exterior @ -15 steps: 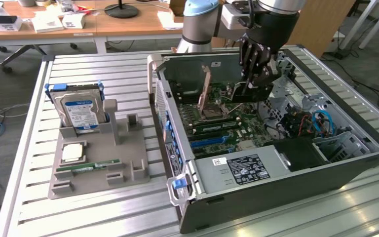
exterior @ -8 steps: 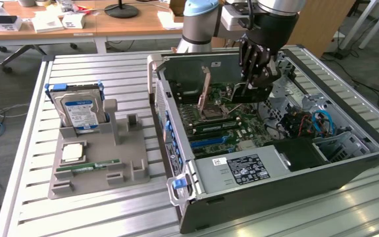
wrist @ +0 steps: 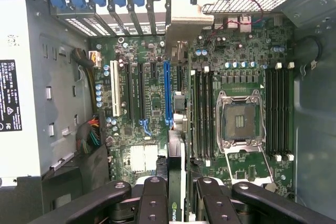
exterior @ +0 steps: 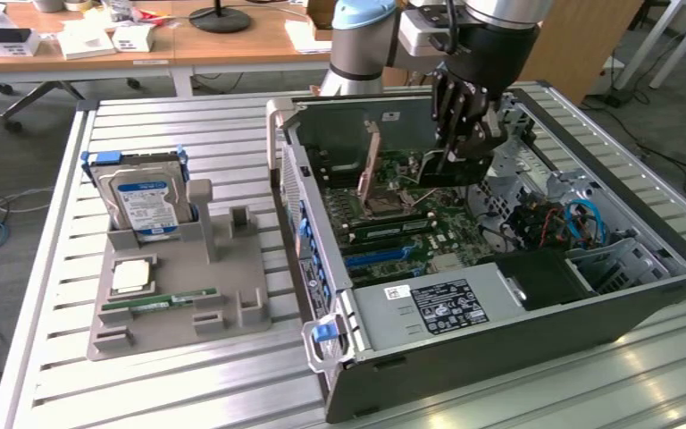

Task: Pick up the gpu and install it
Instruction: 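Insert the gpu into the slot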

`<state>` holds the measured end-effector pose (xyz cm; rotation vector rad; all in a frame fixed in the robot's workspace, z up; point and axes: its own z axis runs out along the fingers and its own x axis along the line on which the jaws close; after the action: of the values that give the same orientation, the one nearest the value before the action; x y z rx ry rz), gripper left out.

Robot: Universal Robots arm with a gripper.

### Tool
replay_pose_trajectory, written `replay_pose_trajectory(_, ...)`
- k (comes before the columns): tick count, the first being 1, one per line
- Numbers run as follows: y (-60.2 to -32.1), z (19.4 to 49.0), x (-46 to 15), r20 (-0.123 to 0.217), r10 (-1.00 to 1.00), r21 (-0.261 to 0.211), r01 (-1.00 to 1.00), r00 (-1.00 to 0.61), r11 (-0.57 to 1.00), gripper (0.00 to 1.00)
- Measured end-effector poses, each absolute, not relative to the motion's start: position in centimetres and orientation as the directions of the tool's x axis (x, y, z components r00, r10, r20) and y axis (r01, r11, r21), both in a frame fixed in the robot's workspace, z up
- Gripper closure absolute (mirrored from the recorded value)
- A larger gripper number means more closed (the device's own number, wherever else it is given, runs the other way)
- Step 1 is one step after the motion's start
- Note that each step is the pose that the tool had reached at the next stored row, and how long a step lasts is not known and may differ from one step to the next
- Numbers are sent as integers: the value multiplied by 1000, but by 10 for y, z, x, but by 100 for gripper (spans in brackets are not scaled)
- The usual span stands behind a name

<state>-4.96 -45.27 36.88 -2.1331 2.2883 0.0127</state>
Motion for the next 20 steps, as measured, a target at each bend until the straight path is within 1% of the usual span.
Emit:
replay_pose_trajectory(9, -453, 368, -53, -15, -997, -3, -998, -70, 70, 74)
replay_pose_trajectory(20, -453, 356, -54, -15, -997, -4, -998, -70, 70, 74)
